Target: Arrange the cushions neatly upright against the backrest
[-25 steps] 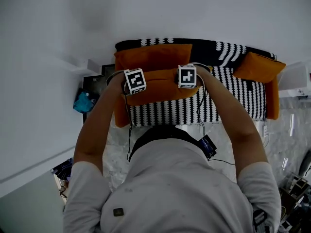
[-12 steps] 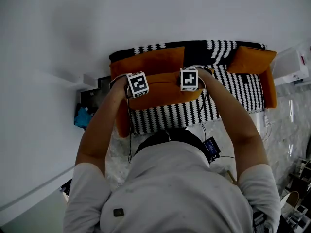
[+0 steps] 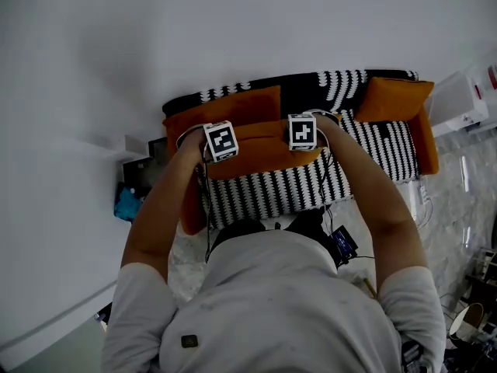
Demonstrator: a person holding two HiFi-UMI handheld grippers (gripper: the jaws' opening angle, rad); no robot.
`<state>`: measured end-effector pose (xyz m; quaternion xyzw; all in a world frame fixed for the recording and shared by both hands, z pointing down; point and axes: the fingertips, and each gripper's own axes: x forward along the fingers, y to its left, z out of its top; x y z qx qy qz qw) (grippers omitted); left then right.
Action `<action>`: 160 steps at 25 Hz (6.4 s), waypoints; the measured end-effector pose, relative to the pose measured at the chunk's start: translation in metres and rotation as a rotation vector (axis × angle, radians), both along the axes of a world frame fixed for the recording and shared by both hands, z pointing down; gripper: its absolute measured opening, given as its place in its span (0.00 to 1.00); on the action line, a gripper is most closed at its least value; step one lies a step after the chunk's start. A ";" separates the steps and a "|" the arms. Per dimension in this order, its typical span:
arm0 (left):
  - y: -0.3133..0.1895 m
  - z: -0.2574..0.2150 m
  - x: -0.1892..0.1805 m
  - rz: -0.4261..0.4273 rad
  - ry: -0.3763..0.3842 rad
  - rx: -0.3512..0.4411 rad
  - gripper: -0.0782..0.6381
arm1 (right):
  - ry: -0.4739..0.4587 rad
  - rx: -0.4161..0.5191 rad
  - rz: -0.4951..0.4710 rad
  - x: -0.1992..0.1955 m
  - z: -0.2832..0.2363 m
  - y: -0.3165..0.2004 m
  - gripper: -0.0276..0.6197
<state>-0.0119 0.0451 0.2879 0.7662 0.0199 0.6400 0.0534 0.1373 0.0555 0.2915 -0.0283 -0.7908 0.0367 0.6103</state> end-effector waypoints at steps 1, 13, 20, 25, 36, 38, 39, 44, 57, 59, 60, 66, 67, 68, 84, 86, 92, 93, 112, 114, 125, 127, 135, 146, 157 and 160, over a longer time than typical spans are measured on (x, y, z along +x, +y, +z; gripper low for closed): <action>-0.002 0.001 0.008 -0.003 0.002 0.000 0.14 | -0.001 0.000 0.000 0.008 0.002 -0.002 0.09; 0.005 0.006 0.144 -0.114 -0.021 -0.043 0.14 | -0.033 -0.034 -0.093 0.144 0.016 -0.005 0.09; 0.006 0.015 0.231 -0.144 -0.030 -0.038 0.14 | -0.051 -0.054 -0.124 0.231 0.023 -0.002 0.09; 0.004 0.025 0.280 -0.166 -0.054 -0.027 0.14 | -0.062 -0.062 -0.130 0.286 0.028 0.000 0.09; -0.021 0.052 0.336 -0.149 -0.065 -0.033 0.14 | -0.053 -0.087 -0.086 0.346 0.056 -0.026 0.09; -0.029 0.059 0.340 -0.144 -0.061 -0.036 0.14 | -0.049 -0.086 -0.082 0.349 0.062 -0.033 0.09; -0.033 0.062 0.341 -0.144 -0.059 -0.038 0.14 | -0.046 -0.086 -0.081 0.351 0.066 -0.037 0.09; -0.054 0.077 0.348 -0.143 -0.054 -0.062 0.14 | -0.030 -0.107 -0.077 0.360 0.078 -0.058 0.09; -0.120 0.117 0.357 -0.162 -0.044 -0.080 0.14 | -0.014 -0.125 -0.068 0.369 0.111 -0.121 0.09; -0.130 0.123 0.358 -0.165 -0.045 -0.077 0.14 | -0.010 -0.125 -0.067 0.371 0.117 -0.131 0.09; -0.135 0.126 0.359 -0.165 -0.047 -0.075 0.14 | -0.007 -0.125 -0.068 0.371 0.119 -0.136 0.09; -0.159 0.141 0.361 -0.174 -0.057 -0.086 0.14 | 0.010 -0.116 -0.062 0.374 0.135 -0.163 0.09; -0.162 0.144 0.361 -0.176 -0.056 -0.088 0.14 | 0.015 -0.113 -0.060 0.375 0.138 -0.167 0.09; -0.166 0.146 0.361 -0.177 -0.050 -0.087 0.14 | 0.020 -0.109 -0.058 0.375 0.141 -0.171 0.09; -0.214 0.173 0.369 -0.187 -0.030 -0.070 0.14 | 0.028 -0.093 -0.007 0.387 0.156 -0.217 0.09; -0.217 0.175 0.369 -0.190 -0.029 -0.067 0.14 | 0.038 -0.075 0.002 0.389 0.156 -0.224 0.09; -0.223 0.185 0.369 -0.208 0.000 -0.049 0.14 | 0.005 -0.090 0.055 0.384 0.173 -0.225 0.09; -0.227 0.185 0.371 -0.206 0.016 -0.033 0.14 | 0.006 -0.084 0.065 0.384 0.175 -0.227 0.09; -0.231 0.181 0.368 -0.321 0.051 0.047 0.36 | -0.030 -0.036 0.231 0.391 0.181 -0.231 0.27; -0.241 0.166 0.377 -0.319 0.113 0.109 0.36 | -0.039 -0.025 0.241 0.392 0.175 -0.229 0.27; -0.213 0.119 0.378 -0.536 0.256 0.131 0.36 | -0.143 0.054 0.318 0.380 0.126 -0.206 0.27; -0.209 0.107 0.375 -0.567 0.274 0.165 0.36 | -0.162 0.082 0.334 0.378 0.112 -0.201 0.26; -0.174 0.042 0.379 -0.695 0.425 0.278 0.23 | -0.277 0.205 0.417 0.366 0.050 -0.168 0.11; -0.120 -0.059 0.395 -0.812 0.621 0.388 0.13 | -0.529 0.298 0.588 0.375 -0.047 -0.119 0.09; -0.089 -0.119 0.390 -0.880 0.731 0.468 0.12 | -0.701 0.375 0.655 0.370 -0.120 -0.093 0.08; -0.085 -0.134 0.383 -0.890 0.757 0.489 0.12 | -0.727 0.387 0.665 0.368 -0.132 -0.092 0.08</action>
